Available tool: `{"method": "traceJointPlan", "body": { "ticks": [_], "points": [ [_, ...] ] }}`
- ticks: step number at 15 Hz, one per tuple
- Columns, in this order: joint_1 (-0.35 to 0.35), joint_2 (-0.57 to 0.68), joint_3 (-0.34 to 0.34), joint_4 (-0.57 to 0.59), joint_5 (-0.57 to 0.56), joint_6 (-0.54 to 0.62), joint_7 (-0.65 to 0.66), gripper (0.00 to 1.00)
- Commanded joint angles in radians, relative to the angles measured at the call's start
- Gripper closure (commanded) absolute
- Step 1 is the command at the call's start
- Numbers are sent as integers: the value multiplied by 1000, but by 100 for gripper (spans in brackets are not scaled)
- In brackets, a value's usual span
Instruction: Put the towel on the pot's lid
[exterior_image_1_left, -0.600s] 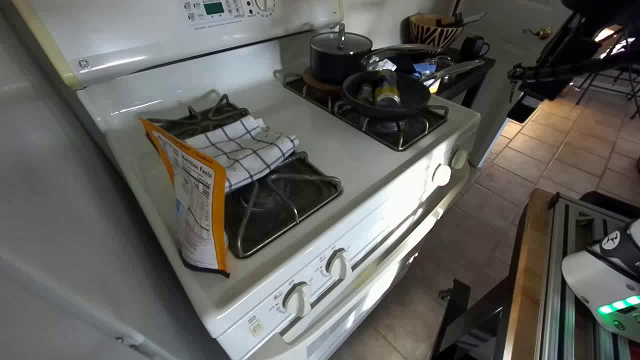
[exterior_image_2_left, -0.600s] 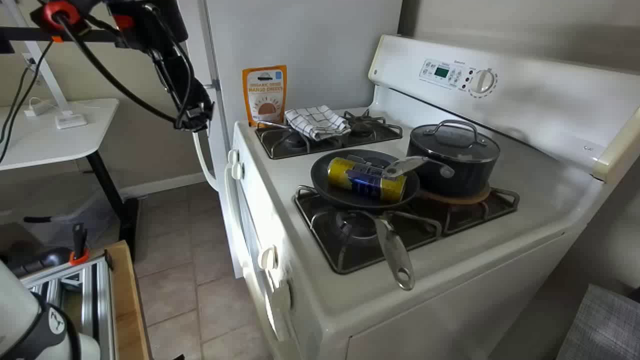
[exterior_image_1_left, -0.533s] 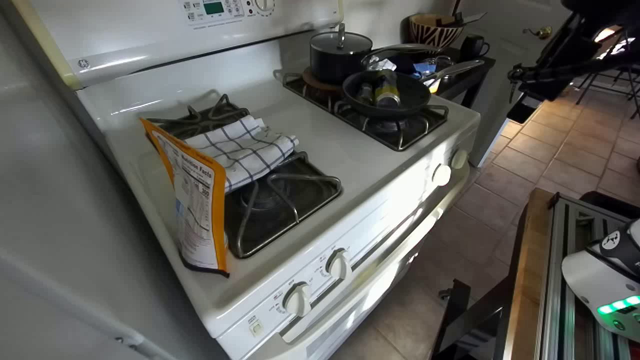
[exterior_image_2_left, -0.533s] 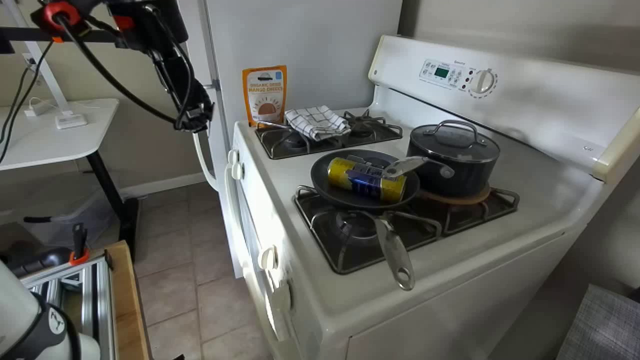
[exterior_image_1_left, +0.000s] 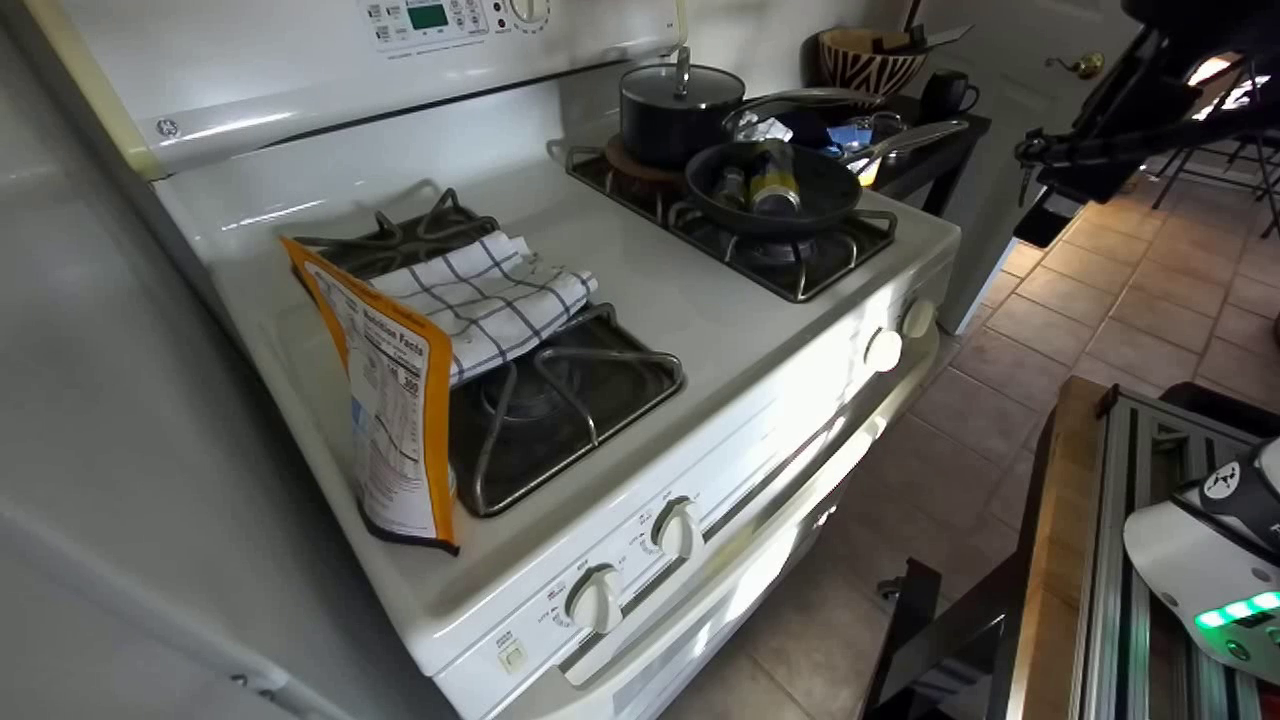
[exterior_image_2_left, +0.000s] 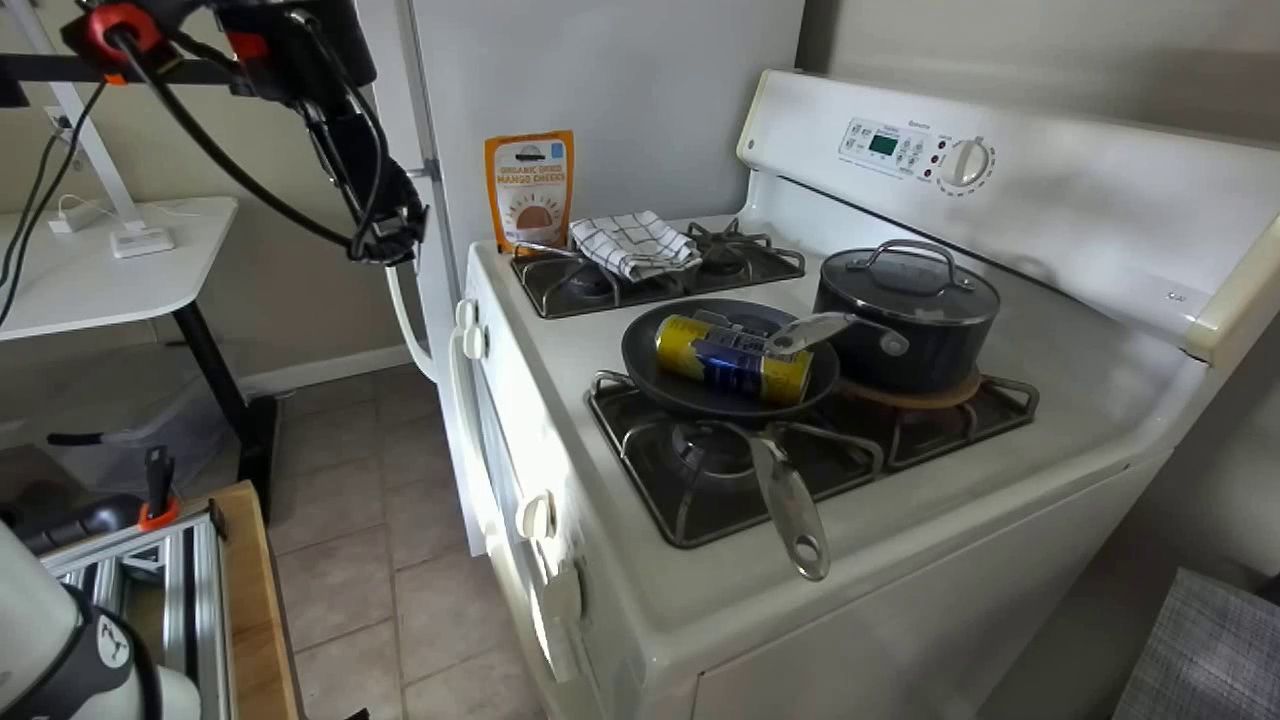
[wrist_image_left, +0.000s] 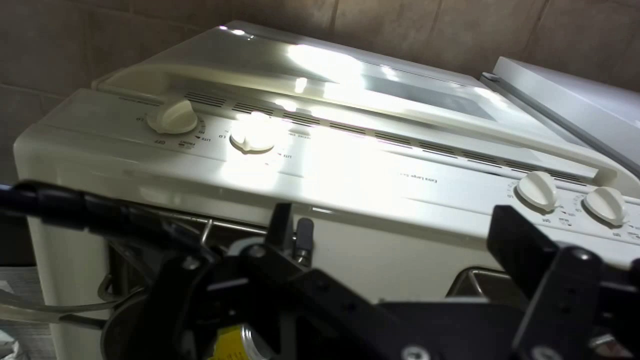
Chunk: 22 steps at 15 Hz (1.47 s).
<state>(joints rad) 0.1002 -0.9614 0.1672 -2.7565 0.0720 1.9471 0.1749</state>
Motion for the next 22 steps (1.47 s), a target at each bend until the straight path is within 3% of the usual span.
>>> {"method": "traceJointPlan", "body": {
  "ticks": [1,7,12,15,20,22],
  "points": [
    [-1,1,0,2,0,-3,-1,0],
    [-1,1,0,2,0,-3,-1,0],
    [-13,74,-58,44,23,130,-37,0],
    [-13,198,-142,122,29,217,-134,0],
    [70,455,-244,299,52,259,-418,0],
    [112,559,-289,382,118,271,-552,0]
  ]
}}
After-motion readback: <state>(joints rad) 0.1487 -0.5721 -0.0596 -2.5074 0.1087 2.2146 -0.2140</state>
